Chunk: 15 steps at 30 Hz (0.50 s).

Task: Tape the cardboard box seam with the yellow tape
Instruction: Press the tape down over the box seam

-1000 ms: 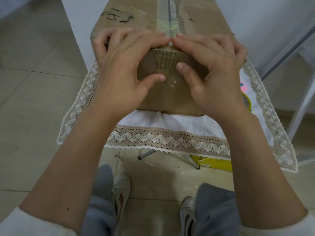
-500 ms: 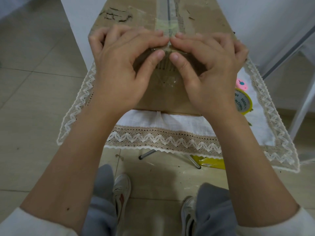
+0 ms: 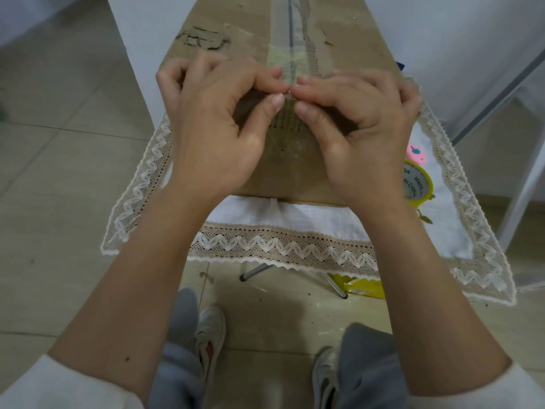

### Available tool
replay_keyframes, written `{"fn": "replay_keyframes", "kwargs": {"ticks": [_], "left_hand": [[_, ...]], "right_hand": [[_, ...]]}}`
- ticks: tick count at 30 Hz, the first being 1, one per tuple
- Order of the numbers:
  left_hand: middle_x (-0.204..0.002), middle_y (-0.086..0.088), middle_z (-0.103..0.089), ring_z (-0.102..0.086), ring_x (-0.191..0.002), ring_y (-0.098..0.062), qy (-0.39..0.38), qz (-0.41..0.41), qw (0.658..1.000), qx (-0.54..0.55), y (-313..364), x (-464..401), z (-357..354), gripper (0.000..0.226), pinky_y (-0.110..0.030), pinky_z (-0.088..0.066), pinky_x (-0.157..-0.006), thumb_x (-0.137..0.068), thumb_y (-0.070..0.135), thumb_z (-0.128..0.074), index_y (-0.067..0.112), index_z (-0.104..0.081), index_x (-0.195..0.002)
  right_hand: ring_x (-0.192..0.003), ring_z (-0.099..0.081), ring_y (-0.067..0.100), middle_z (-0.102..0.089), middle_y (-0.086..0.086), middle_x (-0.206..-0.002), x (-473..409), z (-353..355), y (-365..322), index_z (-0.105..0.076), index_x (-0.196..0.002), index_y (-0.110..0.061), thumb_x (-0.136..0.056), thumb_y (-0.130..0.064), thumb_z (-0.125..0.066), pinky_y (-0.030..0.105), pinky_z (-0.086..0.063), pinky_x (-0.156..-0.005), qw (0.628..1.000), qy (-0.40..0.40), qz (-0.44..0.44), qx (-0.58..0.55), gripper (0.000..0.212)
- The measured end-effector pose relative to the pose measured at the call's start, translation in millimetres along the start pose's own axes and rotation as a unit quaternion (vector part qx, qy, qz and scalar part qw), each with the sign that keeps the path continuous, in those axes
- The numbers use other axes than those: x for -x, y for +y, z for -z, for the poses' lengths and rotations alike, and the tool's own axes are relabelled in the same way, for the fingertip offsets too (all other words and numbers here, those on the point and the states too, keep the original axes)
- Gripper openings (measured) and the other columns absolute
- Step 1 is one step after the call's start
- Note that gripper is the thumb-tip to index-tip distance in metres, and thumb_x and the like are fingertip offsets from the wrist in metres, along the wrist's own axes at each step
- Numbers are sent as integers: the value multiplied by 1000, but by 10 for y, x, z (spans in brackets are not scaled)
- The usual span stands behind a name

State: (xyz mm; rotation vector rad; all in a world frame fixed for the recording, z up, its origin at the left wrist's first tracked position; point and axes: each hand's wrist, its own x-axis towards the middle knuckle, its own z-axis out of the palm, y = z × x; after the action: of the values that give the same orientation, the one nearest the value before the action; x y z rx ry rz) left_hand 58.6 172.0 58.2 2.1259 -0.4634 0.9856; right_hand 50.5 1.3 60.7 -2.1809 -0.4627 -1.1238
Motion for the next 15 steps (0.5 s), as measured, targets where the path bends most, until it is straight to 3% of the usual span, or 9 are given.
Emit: {"fn": "replay_keyframes", "kwargs": {"ticks": [5,9,15], "left_hand": [[-110,27,-63,-52,-107,-4,-6,-13,1000,4,12,3,18,13,-32,-23,-99,-95,34,-62,27,-71,-101],[-124,22,-59,-51,-120,-4,-45,-49,998,0,-54,37,83,25,-39,-16,-112,-93,40,-66,24,-69,-112],[-131,19,-55,-51,-130,-15,-76,-80,993,-40,-59,89,102,52,-53,-10,-116,-78,48,-76,19,-65,-120]], "right_hand": [[-109,-61,7,-72,-22,-107,-3,29,9,-76,-101,-34,-90,-37,-72,31,-23,-99,1000,-9,9,2,13],[-121,-57,10,-69,-18,-122,55,83,42,-72,-115,-31,-83,-47,-78,48,-32,-104,996,-49,53,44,37],[-133,-49,13,-59,-17,-138,186,86,65,-63,-131,-31,-78,-46,-79,51,-25,-112,986,-67,84,126,57]]}}
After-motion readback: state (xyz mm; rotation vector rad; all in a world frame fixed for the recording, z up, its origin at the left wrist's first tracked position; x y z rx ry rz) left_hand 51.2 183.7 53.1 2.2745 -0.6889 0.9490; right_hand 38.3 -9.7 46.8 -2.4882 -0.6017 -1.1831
